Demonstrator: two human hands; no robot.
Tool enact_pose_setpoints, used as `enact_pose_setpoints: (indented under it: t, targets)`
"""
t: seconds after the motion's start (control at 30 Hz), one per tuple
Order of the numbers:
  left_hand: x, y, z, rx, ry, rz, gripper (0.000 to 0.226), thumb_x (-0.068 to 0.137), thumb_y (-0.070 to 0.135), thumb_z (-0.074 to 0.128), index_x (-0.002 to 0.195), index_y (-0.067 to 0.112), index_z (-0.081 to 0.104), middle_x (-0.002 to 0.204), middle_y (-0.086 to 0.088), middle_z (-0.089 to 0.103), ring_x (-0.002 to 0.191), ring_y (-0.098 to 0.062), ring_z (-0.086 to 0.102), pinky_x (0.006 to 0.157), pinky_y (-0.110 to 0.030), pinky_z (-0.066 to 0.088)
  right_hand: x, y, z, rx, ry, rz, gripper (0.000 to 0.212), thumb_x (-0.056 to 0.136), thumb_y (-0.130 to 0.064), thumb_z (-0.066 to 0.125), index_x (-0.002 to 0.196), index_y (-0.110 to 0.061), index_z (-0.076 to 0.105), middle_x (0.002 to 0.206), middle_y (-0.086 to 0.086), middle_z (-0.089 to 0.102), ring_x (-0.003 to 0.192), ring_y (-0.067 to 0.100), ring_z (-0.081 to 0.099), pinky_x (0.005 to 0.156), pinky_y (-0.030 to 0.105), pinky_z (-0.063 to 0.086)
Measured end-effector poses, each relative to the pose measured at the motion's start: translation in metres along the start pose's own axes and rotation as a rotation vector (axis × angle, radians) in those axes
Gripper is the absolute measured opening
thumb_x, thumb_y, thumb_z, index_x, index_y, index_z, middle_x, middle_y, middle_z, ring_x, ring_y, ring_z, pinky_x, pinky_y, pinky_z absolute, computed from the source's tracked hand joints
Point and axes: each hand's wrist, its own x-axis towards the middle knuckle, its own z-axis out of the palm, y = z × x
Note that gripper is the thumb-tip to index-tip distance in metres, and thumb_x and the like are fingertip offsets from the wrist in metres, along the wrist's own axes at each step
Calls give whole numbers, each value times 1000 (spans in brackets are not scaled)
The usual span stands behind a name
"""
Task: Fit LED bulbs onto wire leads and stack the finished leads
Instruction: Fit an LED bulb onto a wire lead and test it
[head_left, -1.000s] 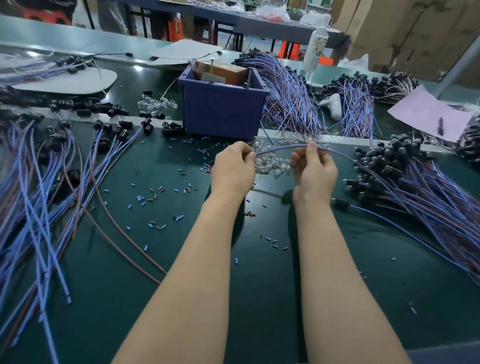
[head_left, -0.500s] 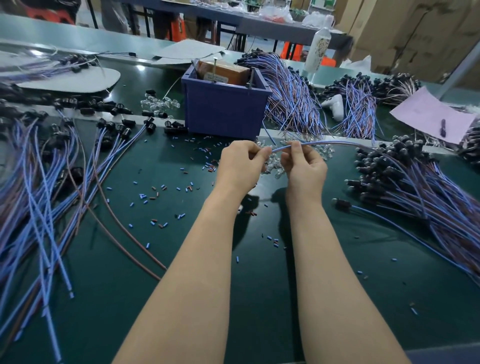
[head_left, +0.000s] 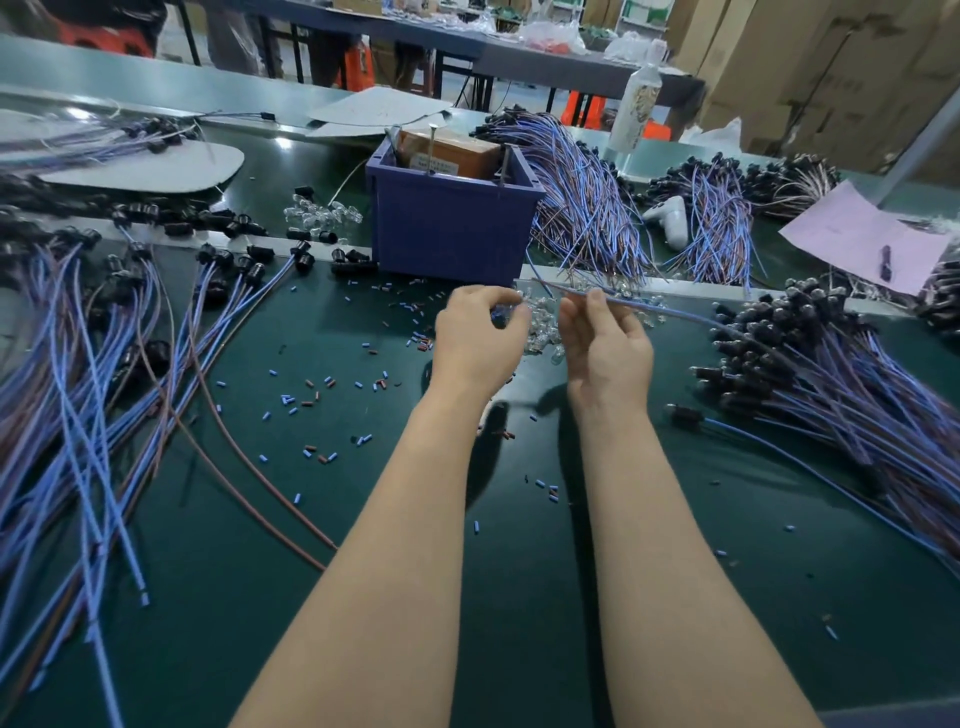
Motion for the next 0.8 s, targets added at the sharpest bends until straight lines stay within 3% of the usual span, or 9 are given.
enact_pose_setpoints:
  t: [0.13,0.27,0.33,0.43,0.5,0.53,0.63,0.73,0.8]
  targets:
    - [-6,11,8,-209,-105,42,22,92,26,59,101,9,70,98,-5,71,95,-22,65,90,-37,50,-9,7,7,-46,-106,127,17,93,-5,55,77,-11,57,61,0,67,56,11,64,62,23,53]
    - [-5,11,6,-479,8,-31,12,95,14,55,90,10,65,76,-1,64,65,-6,60,67,-23,50,-15,8,12,-228,-120,219,10,92,-14,58,83,-13,61,71,2,62,59,11,52,56,19,43]
    - [-2,10,4,-536,62,-69,13,95,12,54,86,10,63,71,-1,62,61,-8,56,65,-27,49,-19,7,15,-392,-174,222,18,95,-21,55,81,-11,61,68,3,57,55,11,47,50,19,39]
    - [3,3,-3,-509,255,-115,20,96,18,54,80,11,62,74,-4,63,71,-19,58,73,-36,49,-27,7,13,-928,-268,-249,35,95,-26,55,64,-11,59,54,-2,52,51,13,44,52,26,36]
    - [8,-2,-11,-559,425,-187,23,96,22,53,77,12,61,71,-1,60,69,-16,54,71,-33,46,-32,3,13,-1108,-211,-656,29,94,-26,56,69,-12,61,61,-2,57,60,15,50,63,28,39]
    - [10,-3,-15,-610,495,-227,25,96,23,52,75,13,59,69,1,59,65,-14,52,69,-31,43,-33,2,13,-1141,-202,-755,22,93,-25,56,78,-12,65,71,-1,63,71,17,55,70,29,42]
    - [14,-4,-21,-731,611,-299,28,97,24,51,70,18,57,66,4,57,59,-8,50,67,-27,43,-27,3,9,-1396,-343,-656,22,94,-25,55,106,-11,67,103,4,68,100,22,58,90,33,42]
    - [12,0,-22,-768,586,-281,23,97,23,52,75,18,57,69,6,58,63,-4,53,67,-21,46,-26,9,6,-1407,-393,-528,20,94,-19,55,105,-11,68,98,6,71,91,22,62,83,32,46]
    - [11,2,-18,-697,480,-180,17,96,23,53,82,16,59,85,1,64,79,-6,59,80,-22,50,-28,10,8,-1343,-361,-546,18,94,-17,54,100,-9,69,90,8,71,82,21,60,76,30,44]
